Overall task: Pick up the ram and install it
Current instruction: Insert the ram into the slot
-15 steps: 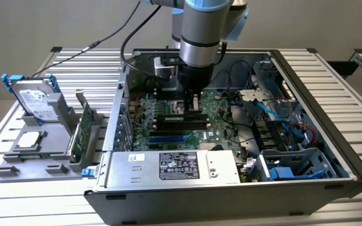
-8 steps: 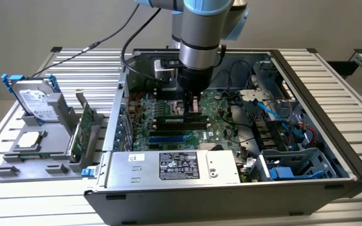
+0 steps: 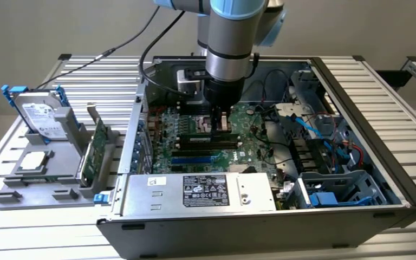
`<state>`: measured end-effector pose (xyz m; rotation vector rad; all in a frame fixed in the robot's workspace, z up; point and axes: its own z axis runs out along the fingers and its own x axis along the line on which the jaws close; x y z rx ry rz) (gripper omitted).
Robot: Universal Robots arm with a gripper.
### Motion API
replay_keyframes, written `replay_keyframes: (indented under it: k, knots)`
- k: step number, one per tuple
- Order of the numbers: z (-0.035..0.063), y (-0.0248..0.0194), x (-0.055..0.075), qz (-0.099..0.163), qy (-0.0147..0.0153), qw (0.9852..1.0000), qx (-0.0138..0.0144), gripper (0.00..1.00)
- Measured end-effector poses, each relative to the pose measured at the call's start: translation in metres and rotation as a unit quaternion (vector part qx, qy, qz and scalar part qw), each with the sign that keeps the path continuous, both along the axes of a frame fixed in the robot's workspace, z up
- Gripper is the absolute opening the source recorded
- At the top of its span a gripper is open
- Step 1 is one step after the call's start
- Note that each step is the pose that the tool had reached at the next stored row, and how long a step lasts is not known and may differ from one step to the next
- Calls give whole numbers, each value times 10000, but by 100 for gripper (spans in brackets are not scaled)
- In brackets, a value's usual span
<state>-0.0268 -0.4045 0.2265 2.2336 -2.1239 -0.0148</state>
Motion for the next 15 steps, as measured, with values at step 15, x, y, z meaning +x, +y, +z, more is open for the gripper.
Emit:
replay_keyframes:
  k: [15]
  knots:
    - [-34,-8,-9,7,-1,10000,-9,14]
